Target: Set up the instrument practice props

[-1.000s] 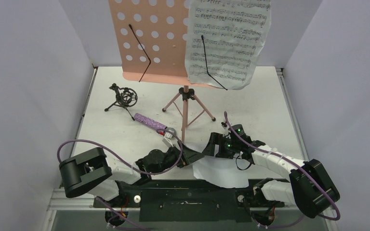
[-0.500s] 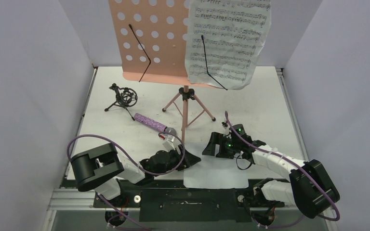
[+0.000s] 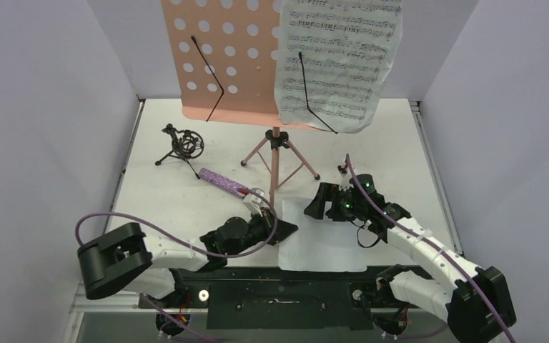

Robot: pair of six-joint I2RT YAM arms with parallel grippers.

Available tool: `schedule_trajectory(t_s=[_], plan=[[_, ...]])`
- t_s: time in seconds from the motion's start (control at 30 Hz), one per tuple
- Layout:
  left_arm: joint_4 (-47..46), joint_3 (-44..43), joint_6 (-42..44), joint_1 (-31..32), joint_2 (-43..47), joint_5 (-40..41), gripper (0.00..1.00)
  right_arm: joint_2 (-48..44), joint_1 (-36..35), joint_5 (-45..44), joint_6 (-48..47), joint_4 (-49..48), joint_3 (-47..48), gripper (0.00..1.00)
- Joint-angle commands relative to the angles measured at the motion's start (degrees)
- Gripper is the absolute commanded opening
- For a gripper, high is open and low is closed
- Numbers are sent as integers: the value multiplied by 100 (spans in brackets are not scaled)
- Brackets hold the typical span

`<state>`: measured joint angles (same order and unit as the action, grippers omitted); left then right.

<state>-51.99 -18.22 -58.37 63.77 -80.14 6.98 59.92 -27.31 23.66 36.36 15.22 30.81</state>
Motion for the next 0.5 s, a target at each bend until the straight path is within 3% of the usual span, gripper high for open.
schedule_trajectory(t_s=[0.0,0.2,0.47], plan=[[930,-333,1343,47,1304,284,0,-682,50,-565,-245,229,575,90],[2464,-735,3279,109,3261,567,0,-1173,100,-1032,-164,617,665,90],[2863,-717,5309,155,4746,-219,0,-1334,203,-810,410,560,269,90]])
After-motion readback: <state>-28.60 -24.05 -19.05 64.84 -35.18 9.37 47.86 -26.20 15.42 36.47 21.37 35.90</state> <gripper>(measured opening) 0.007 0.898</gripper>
